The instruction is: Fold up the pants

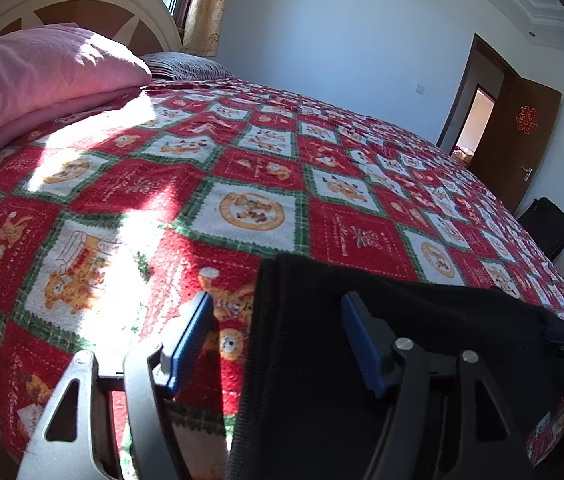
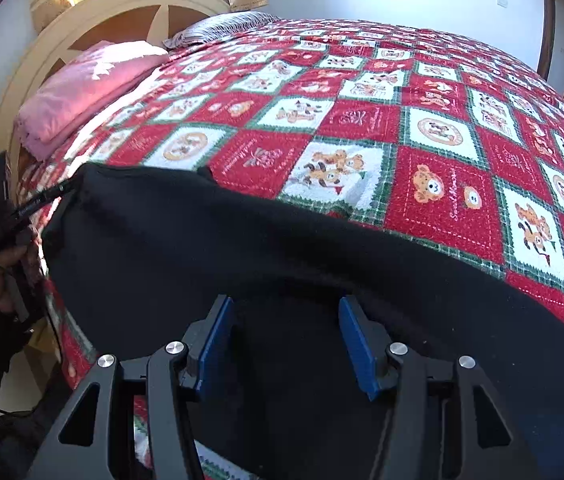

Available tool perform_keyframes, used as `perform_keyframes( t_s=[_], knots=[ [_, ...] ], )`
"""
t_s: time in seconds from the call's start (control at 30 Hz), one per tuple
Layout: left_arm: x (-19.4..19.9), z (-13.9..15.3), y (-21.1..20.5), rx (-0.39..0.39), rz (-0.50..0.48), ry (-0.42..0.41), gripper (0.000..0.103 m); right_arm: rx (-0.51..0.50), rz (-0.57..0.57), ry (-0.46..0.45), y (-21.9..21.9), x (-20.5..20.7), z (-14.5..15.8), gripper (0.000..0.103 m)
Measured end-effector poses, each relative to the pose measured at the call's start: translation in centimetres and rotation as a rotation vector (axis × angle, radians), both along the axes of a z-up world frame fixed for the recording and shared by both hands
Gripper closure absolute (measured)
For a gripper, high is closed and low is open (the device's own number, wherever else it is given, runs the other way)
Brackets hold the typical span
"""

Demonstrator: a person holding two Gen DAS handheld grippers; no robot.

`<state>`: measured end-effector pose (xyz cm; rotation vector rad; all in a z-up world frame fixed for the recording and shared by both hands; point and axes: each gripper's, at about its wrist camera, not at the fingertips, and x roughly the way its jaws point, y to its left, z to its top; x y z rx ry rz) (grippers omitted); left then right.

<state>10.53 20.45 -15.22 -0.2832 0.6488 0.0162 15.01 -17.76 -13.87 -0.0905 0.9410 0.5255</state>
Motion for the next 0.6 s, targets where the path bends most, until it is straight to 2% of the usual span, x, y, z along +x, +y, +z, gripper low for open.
perform_keyframes(
  t_s=[0.1,0.17,0.2,0.27,0.33,0.5,0.57,0.6],
  knots=[
    [-1.6,1.2,0.5,0.024,0.031,-0.050,0.033,0.060,0.009,-0.033,-0.1,0.3,1.6,0.046],
    [-2.6,2.1,0.5,0.042,0.047,-0.087,0.024,0.115,0.015,-0.010,0.4,1.6,2.5,0.046],
    [-2.9,2.6,0.3,0.048,0.048,-0.104,0.024,0.139,0.014,0.005,0.7,2.2,2.7,0.046],
    [-3.3,3.3,-0.7,0.056,0.023,-0.129,0.023,0.212,0.010,0.061,1.7,4.2,2.9,0.046],
    [-3.1,3.5,-2.1,0.065,-0.020,-0.134,0.017,0.264,-0.004,0.135,2.8,6.2,2.4,0.047],
    [-2.3,1.2,-5.4,0.136,-0.107,-0.090,0.017,0.360,-0.035,0.310,5.5,10.6,0.3,0.047],
    [-2.1,0.1,-6.0,0.167,-0.120,-0.069,0.017,0.378,-0.040,0.386,6.6,11.9,-0.9,0.053],
    [-2.1,-0.2,-6.2,0.183,-0.120,-0.067,0.017,0.378,-0.035,0.415,7.0,12.2,-1.3,0.059]
  ],
)
